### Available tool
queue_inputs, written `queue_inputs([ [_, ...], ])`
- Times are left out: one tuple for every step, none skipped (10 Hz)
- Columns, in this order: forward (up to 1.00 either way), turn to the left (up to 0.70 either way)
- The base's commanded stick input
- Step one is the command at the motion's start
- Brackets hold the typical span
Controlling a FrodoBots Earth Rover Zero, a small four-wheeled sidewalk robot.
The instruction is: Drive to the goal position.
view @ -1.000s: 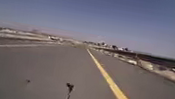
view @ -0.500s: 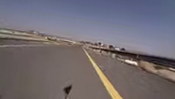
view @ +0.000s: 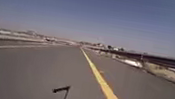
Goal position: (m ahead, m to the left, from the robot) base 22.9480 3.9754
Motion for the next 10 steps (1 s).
queue_inputs([
  [1.00,-0.01],
  [1.00,-0.01],
  [1.00,-0.01],
  [1.00,-0.01],
  [1.00,-0.01],
  [1.00,-0.01],
  [1.00,-0.01],
  [1.00,-0.01],
  [1.00,-0.01],
  [1.00,-0.01],
])
